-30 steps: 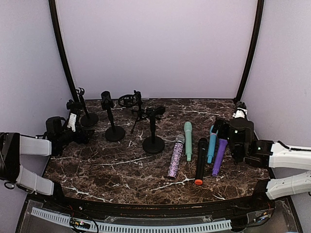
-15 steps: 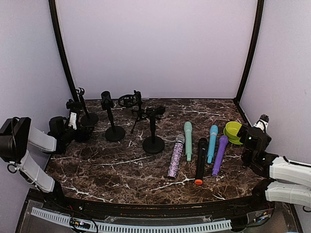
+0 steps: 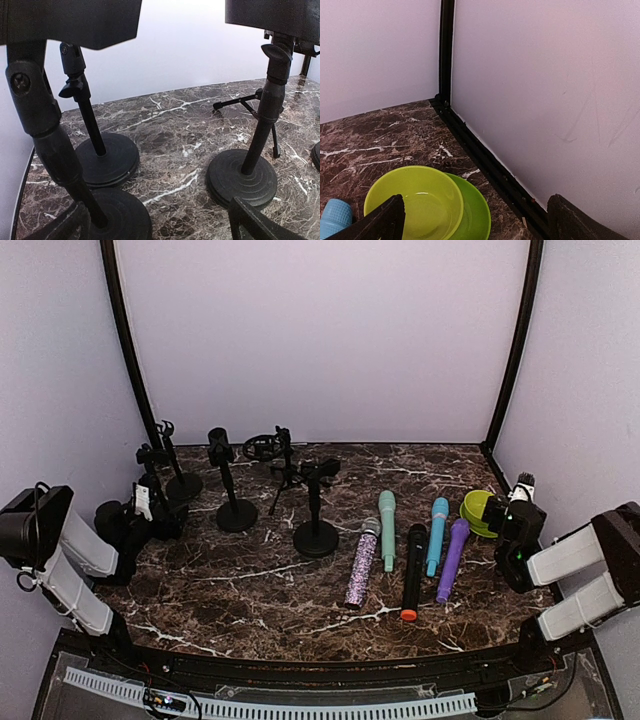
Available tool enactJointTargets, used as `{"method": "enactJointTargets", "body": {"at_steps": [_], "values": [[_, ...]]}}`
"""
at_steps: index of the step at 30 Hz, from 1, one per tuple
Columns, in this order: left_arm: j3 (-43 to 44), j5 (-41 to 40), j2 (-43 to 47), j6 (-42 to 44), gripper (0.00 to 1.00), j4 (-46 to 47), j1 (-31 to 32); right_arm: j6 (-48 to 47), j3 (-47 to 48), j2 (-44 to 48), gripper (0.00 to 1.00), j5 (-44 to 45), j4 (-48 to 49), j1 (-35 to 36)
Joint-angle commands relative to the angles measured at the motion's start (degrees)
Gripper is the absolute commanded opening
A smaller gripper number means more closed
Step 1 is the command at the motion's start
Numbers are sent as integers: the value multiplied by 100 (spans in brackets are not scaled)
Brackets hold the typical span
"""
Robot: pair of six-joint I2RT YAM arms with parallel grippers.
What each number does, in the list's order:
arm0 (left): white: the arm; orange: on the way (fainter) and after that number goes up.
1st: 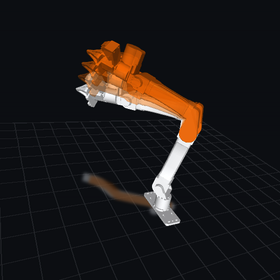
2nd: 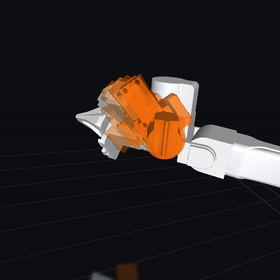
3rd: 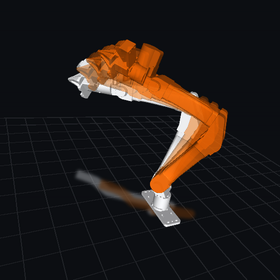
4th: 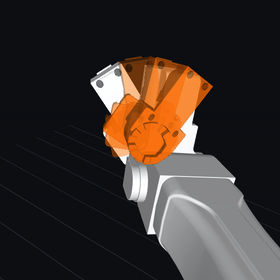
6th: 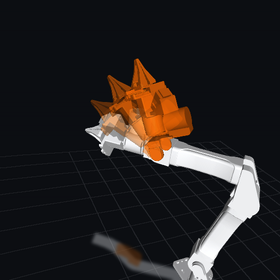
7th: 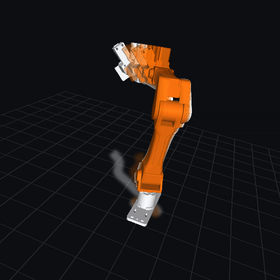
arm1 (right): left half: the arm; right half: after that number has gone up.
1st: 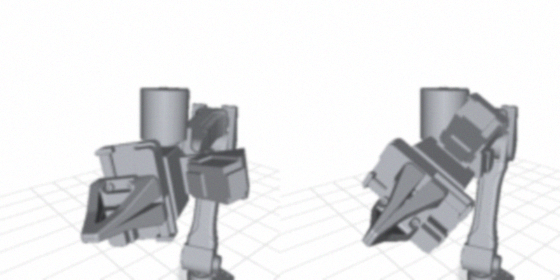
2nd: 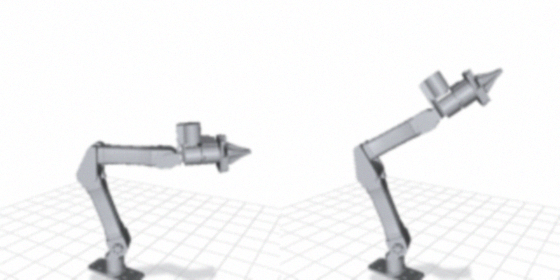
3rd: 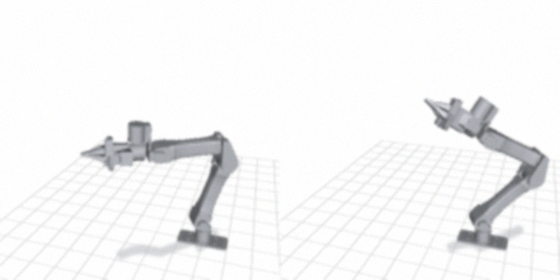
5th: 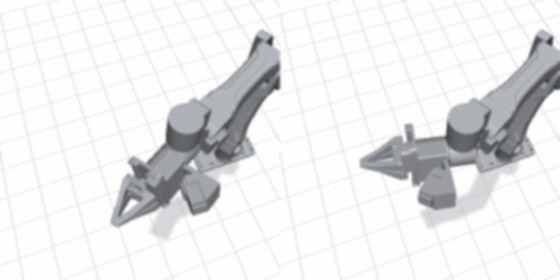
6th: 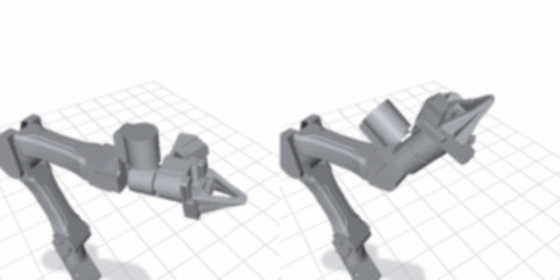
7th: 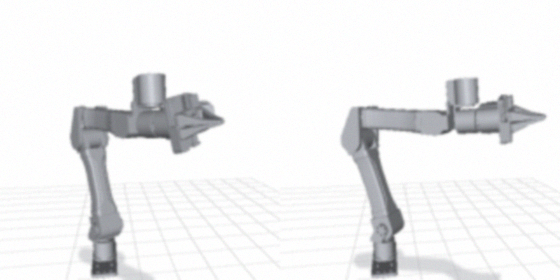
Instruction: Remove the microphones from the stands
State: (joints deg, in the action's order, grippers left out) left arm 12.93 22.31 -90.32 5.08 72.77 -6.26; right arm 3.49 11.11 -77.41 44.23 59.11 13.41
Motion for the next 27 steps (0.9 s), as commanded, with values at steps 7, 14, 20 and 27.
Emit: {"method": "enactJointTargets", "body": {"at_steps": [7,14,20,27], "values": [[54,-72,10,-62,99,352,-33,-114,-52,-1023,100,-2514,1889,-1026],[78,-55,9,-37,99,327,-29,-3,40,-1089,100,-2569,1832,-1156],[94,-67,-2,-34,99,295,-23,7,62,-1050,100,-2570,1710,-1151],[96,-130,20,1,99,272,22,8,66,-1048,99,-2566,1700,-1156]]}}
